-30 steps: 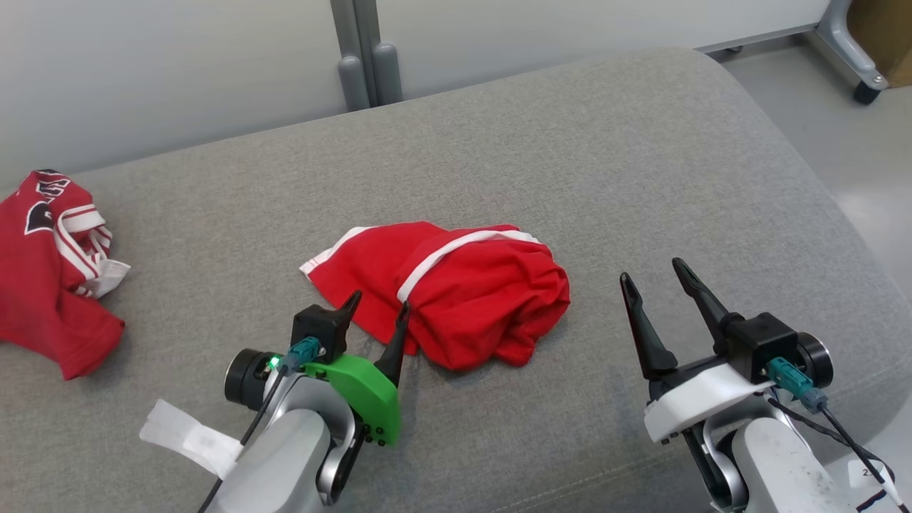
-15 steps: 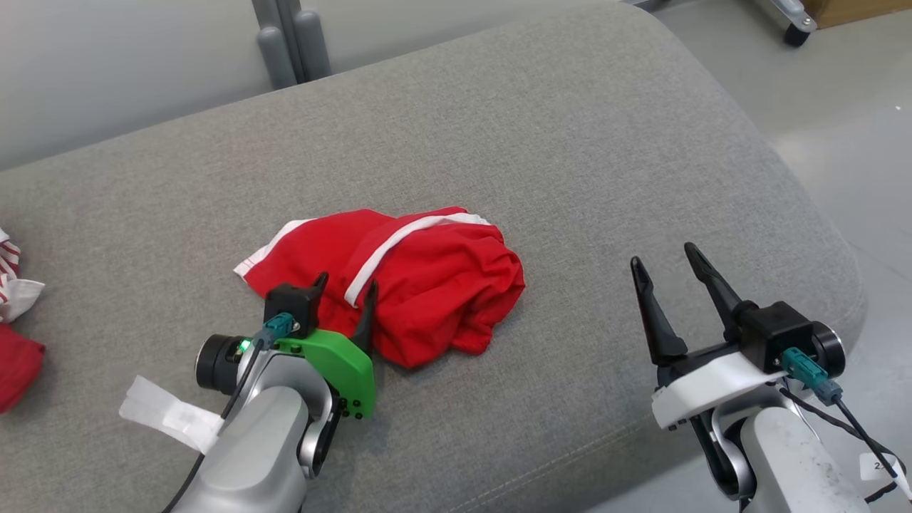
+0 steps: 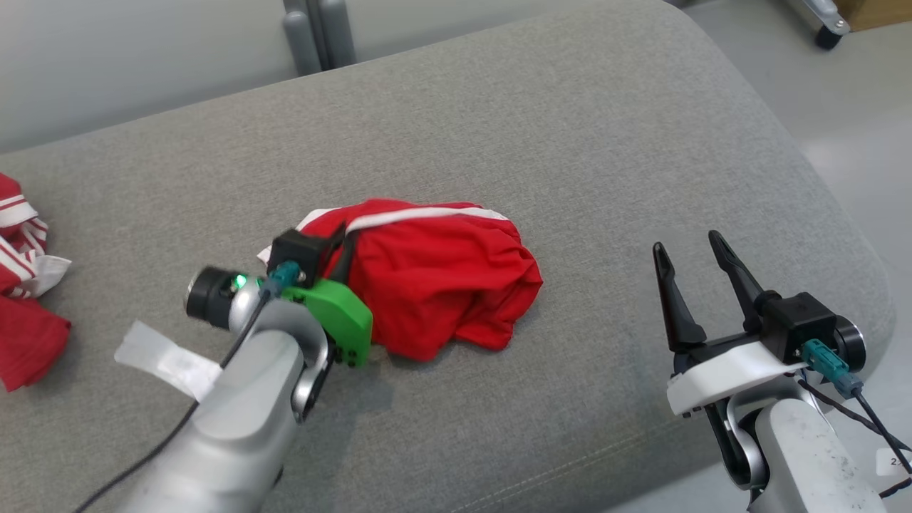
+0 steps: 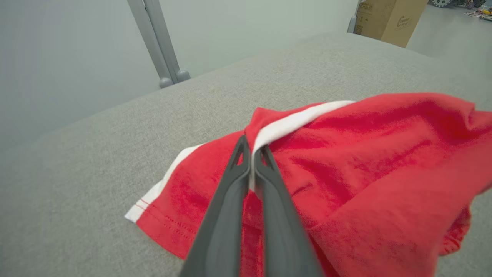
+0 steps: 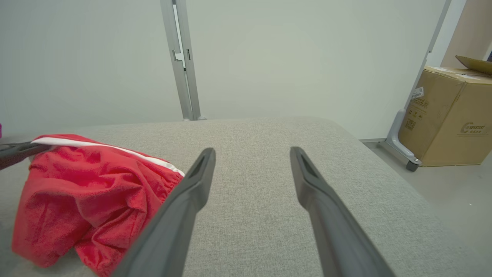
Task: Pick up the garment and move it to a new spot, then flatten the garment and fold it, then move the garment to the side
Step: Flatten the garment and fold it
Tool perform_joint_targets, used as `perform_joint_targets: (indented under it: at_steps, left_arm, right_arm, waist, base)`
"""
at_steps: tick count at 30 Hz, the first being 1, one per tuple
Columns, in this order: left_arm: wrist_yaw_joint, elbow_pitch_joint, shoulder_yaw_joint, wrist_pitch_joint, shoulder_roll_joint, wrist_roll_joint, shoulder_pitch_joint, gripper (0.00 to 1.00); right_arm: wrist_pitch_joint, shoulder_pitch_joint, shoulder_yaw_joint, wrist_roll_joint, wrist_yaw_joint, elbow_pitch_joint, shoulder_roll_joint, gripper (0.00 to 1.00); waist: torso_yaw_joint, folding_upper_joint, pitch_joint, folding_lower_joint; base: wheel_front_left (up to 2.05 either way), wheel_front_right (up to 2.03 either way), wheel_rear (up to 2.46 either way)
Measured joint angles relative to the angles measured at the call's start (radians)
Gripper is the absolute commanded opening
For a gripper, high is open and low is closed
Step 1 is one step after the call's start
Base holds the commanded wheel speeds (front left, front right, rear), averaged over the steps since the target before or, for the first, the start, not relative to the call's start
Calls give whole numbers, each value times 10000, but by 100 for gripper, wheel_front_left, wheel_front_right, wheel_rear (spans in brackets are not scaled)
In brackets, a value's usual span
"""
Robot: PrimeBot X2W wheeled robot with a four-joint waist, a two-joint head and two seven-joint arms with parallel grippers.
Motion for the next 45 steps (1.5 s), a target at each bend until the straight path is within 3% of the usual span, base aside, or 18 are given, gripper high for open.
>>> perform_joint_targets:
  at_steps: [12,16,19,24,34,45]
  left_arm:
    - [297,-1551,-986,-35,1634,3266,-2346,0]
    - [299,-1628,-1883,-90,1315,3557,-2000,0]
    - [15,-1214,-2539,-19,878,3392,-512,0]
    - [-134,-577,-2581,190,826,2556,1566,0]
    - [88,-848,-2224,86,604,2320,1639,0]
    - [21,-2286,-3072,-4,205,2997,1510,0]
  right_arm:
    - [0,43,-33,0,-67,35,10,100]
    - [0,207,-23,0,-73,38,12,100]
    - [0,237,21,0,-61,44,25,100]
    - [0,238,-6,0,-61,25,29,100]
    - [0,238,-29,-2,-58,61,25,100]
    - [0,239,82,-4,31,194,44,100]
  waist:
    - [963,0,-480,0]
    - [1197,0,-606,0]
    - [1316,0,-609,0]
    - [1437,0,-495,0]
    - [1743,0,-525,0]
    - [1834,0,-735,0]
  base:
    - [0,0,0]
    - [0,0,0]
    - [0,0,0]
    - [0,0,0]
    - [0,0,0]
    - [0,0,0]
